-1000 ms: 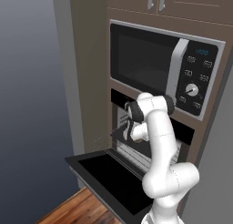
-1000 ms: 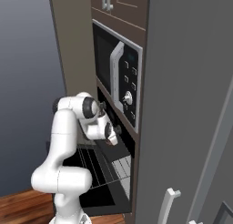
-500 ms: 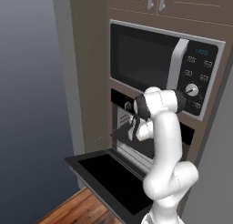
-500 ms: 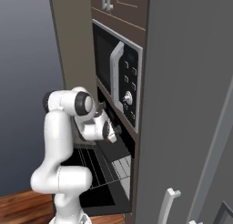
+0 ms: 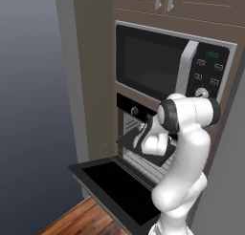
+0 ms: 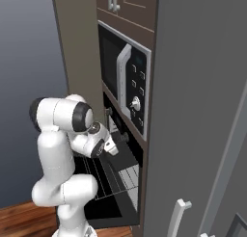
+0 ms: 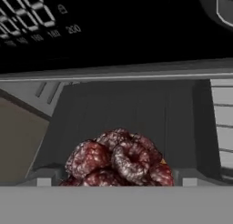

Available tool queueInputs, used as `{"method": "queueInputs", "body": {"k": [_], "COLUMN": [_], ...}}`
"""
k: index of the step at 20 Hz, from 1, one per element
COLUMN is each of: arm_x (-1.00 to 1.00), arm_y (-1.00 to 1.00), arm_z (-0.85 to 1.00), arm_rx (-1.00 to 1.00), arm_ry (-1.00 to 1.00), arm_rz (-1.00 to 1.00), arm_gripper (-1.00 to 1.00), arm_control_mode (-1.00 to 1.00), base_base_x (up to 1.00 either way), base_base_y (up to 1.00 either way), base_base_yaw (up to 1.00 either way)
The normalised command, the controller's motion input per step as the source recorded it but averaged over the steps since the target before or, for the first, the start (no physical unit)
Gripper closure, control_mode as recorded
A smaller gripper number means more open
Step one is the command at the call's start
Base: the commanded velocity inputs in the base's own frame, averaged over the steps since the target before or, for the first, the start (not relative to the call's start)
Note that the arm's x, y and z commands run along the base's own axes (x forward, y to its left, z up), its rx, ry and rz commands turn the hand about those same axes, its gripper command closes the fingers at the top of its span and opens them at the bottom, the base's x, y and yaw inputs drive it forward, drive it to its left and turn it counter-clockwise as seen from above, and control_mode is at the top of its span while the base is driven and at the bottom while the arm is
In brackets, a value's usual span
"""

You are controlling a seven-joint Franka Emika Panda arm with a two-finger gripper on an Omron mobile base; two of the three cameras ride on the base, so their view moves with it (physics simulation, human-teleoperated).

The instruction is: Take the baked cake out of the oven and place it on the plate for cooling. Then close the oven door.

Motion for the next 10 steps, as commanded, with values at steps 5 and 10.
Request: {"method": "queueInputs", "body": {"k": [5, 10], "arm_x": [-0.49, -0.26], "arm_y": [0.67, 0.51], "arm_z": [0.96, 1.00], "arm_rx": [0.00, 0.02], "arm_ry": [-0.08, -0.10], "arm_rz": [0.04, 0.04], "arm_gripper": [1.00, 1.00], "arm_control_mode": [-1.00, -1.00], "base_base_x": [0.00, 0.00], "base_base_y": [0.00, 0.00], "base_base_yaw": [0.00, 0.00]}}
